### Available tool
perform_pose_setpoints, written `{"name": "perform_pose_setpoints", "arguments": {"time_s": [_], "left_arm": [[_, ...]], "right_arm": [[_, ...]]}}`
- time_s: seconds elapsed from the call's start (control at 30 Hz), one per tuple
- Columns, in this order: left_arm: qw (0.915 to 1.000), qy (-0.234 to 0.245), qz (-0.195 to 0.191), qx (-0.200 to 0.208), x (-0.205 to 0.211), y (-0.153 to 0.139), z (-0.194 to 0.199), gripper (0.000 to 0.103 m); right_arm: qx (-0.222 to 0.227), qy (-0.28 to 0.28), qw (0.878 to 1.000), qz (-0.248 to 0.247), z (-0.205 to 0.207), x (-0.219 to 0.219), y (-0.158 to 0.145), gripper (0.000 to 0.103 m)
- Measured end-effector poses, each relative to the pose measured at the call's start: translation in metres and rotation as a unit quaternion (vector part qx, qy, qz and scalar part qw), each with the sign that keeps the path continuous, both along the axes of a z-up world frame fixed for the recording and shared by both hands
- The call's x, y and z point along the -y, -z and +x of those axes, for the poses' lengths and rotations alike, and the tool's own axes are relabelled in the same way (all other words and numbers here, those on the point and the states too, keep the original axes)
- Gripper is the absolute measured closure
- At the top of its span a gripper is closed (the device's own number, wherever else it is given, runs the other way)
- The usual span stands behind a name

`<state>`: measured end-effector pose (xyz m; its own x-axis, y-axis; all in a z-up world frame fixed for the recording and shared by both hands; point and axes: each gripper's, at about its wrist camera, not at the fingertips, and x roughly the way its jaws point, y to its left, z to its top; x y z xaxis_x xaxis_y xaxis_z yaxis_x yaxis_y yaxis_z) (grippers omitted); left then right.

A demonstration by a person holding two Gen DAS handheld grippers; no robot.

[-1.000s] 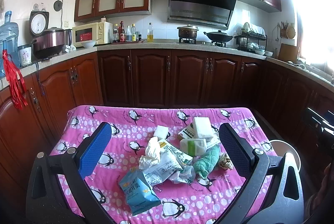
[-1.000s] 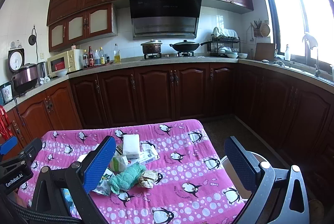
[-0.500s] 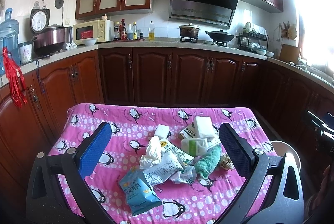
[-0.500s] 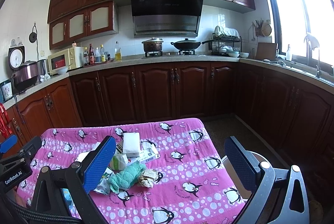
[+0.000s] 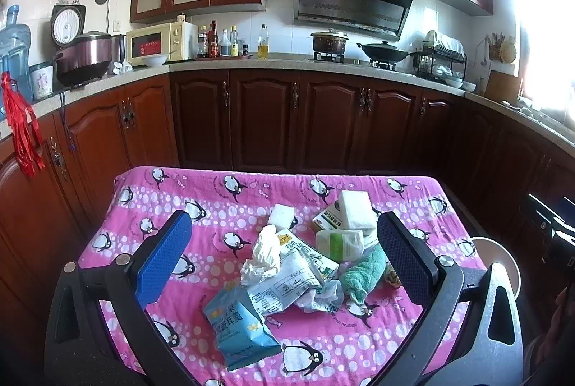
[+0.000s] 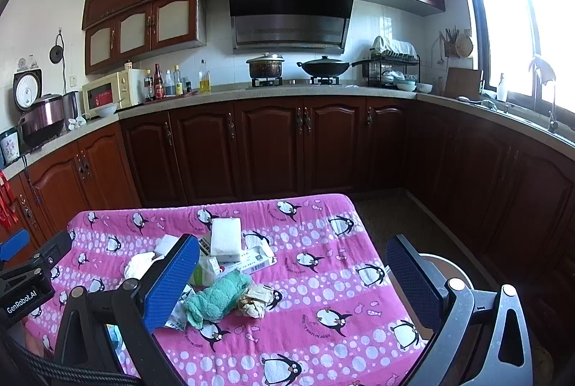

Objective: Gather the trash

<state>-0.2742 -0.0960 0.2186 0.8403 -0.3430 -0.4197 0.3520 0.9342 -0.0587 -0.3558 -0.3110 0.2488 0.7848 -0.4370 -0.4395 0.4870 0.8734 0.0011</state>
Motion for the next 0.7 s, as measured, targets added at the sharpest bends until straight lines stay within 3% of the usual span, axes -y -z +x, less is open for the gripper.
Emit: {"name": "perform_pose_setpoints", "arguments": {"time_s": [0.17, 0.4, 0.5, 0.6, 0.7], "left_arm": [[0.9998, 0.007, 0.007, -0.02, -0.002, 0.007, 0.012, 0.001], [0.9931, 0.052, 0.0, -0.105, -0.036, 0.014, 0.053, 0.001], [0.989, 0.069, 0.019, -0.129, -0.044, 0.024, 0.056, 0.001], [0.979, 0.1, 0.036, -0.174, -0.049, 0.047, 0.056, 0.001], [0.9715, 0.097, 0.033, -0.214, -0.052, 0.074, 0.059, 0.001]], "right_arm": [[-0.012, -0.002, 1.0, 0.004, 0.007, 0.002, 0.007, 0.0], [-0.059, -0.034, 0.997, 0.022, 0.028, 0.01, 0.029, 0.0], [-0.087, -0.065, 0.993, 0.039, 0.042, 0.012, 0.046, 0.001], [-0.104, -0.098, 0.987, 0.077, 0.057, 0.014, 0.066, 0.011], [-0.137, -0.14, 0.971, 0.138, 0.08, 0.017, 0.093, 0.023]]}}
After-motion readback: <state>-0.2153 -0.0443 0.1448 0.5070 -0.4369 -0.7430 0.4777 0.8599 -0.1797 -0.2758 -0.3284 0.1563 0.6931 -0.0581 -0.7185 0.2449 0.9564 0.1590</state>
